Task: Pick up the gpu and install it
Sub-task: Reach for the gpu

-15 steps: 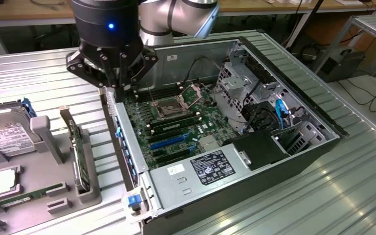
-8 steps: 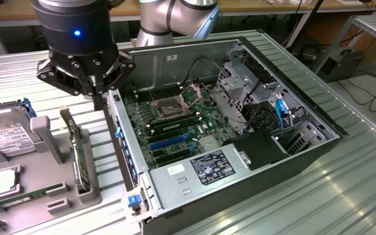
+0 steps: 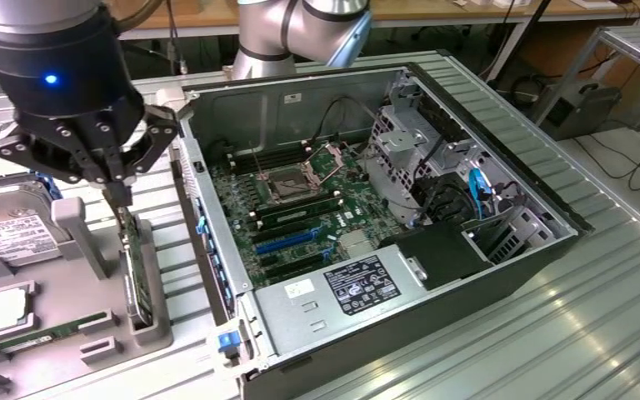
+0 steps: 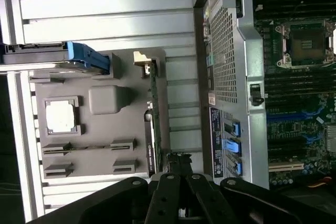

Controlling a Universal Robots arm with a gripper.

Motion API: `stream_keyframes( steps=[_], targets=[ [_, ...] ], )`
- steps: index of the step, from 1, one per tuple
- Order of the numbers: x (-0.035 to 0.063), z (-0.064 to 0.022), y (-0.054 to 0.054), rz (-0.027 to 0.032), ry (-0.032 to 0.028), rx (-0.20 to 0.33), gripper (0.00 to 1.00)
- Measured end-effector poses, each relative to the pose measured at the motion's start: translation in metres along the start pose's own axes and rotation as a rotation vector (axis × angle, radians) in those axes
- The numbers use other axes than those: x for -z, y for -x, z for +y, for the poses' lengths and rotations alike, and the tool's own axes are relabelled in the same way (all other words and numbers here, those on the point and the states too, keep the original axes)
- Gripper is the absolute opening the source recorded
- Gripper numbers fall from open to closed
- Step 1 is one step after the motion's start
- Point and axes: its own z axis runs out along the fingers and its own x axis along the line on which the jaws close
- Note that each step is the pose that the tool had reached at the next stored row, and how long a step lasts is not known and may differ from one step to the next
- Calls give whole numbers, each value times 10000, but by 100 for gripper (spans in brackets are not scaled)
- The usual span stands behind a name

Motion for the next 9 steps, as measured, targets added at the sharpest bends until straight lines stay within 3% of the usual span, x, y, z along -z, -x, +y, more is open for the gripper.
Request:
stream_keyframes(
  steps=[3,9],
  targets=[
    [-37,-11,-88,-1,1,13,11],
    [-37,-12,-88,1,0,40,11]
  ],
)
